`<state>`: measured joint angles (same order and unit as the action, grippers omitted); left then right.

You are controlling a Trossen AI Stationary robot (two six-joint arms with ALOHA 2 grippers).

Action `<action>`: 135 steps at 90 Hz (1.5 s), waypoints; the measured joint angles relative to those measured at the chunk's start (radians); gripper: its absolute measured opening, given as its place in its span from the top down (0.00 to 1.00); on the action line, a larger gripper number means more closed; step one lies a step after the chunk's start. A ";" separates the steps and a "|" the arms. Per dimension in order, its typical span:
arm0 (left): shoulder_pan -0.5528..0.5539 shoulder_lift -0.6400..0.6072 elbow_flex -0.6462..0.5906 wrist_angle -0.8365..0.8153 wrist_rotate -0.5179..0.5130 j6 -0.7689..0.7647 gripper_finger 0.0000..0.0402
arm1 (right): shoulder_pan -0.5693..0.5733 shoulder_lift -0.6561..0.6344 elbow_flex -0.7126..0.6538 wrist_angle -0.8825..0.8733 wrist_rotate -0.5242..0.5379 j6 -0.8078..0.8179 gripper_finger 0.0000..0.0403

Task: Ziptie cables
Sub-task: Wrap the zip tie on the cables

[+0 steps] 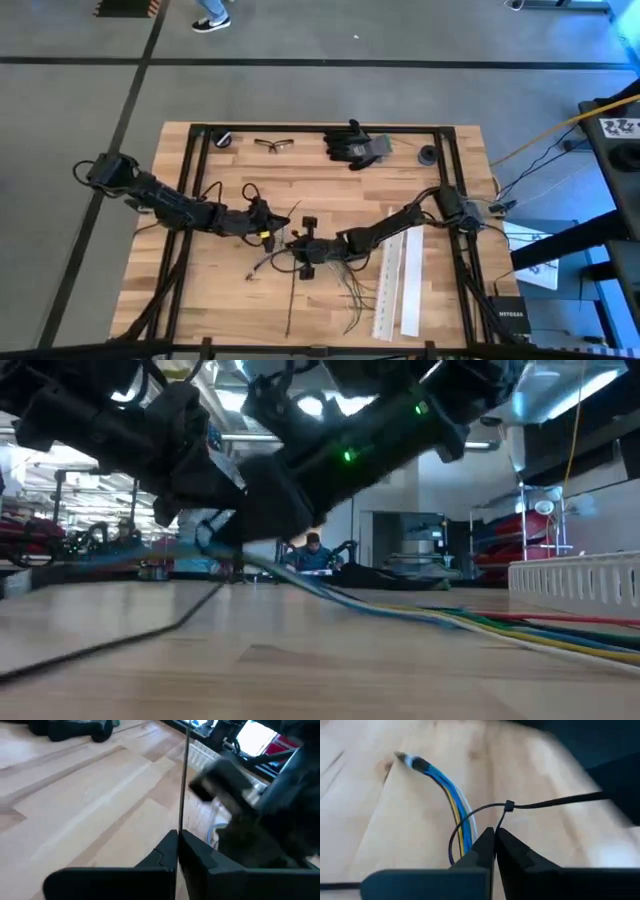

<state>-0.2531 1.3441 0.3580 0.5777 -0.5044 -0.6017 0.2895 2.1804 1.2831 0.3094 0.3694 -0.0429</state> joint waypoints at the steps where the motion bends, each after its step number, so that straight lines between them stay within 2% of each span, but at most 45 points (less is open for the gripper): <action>1: 0.002 0.000 0.000 0.000 0.001 0.000 1.00 | 0.000 0.002 0.000 -0.001 -0.001 0.000 1.00; 25: 0.027 -0.001 0.000 0.013 0.034 0.031 1.00 | 0.007 0.008 0.000 -0.007 0.004 -0.016 1.00; 35: 0.026 -0.013 0.000 0.014 0.113 0.085 0.98 | 0.006 0.007 0.000 -0.007 0.004 -0.015 1.00; 44: 0.026 -0.019 0.000 0.009 0.197 0.108 0.93 | 0.006 0.007 0.000 -0.007 0.004 -0.011 1.00; 58: 0.027 -0.051 0.000 -0.020 0.291 0.170 0.78 | 0.006 0.006 0.000 -0.007 0.005 -0.006 1.00; 67: 0.027 -0.141 0.000 -0.100 0.299 0.224 0.70 | 0.006 0.005 0.000 -0.007 0.005 -0.003 1.00; 79: 0.023 -0.315 0.001 -0.303 0.303 0.260 0.64 | 0.006 0.005 0.000 -0.008 0.004 -0.003 1.00; 92: -0.005 -0.444 0.001 -0.567 0.304 0.170 0.62 | 0.006 0.005 0.000 -0.008 0.004 -0.003 1.00; 104: -0.052 -0.464 0.001 -0.687 0.310 0.080 0.62 | 0.006 0.005 0.000 -0.007 0.004 -0.003 1.00; 117: -0.101 -0.446 -0.006 -0.650 0.325 0.030 0.62 | 0.006 0.005 0.000 -0.007 0.004 -0.003 1.00; 135: -0.152 -0.332 -0.099 -0.339 0.266 0.037 0.62 | 0.005 0.004 0.000 0.021 0.009 -0.004 1.00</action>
<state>-0.4049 1.0125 0.2591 0.2384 -0.2382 -0.5649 0.2947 2.1849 1.2827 0.3301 0.3786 -0.0467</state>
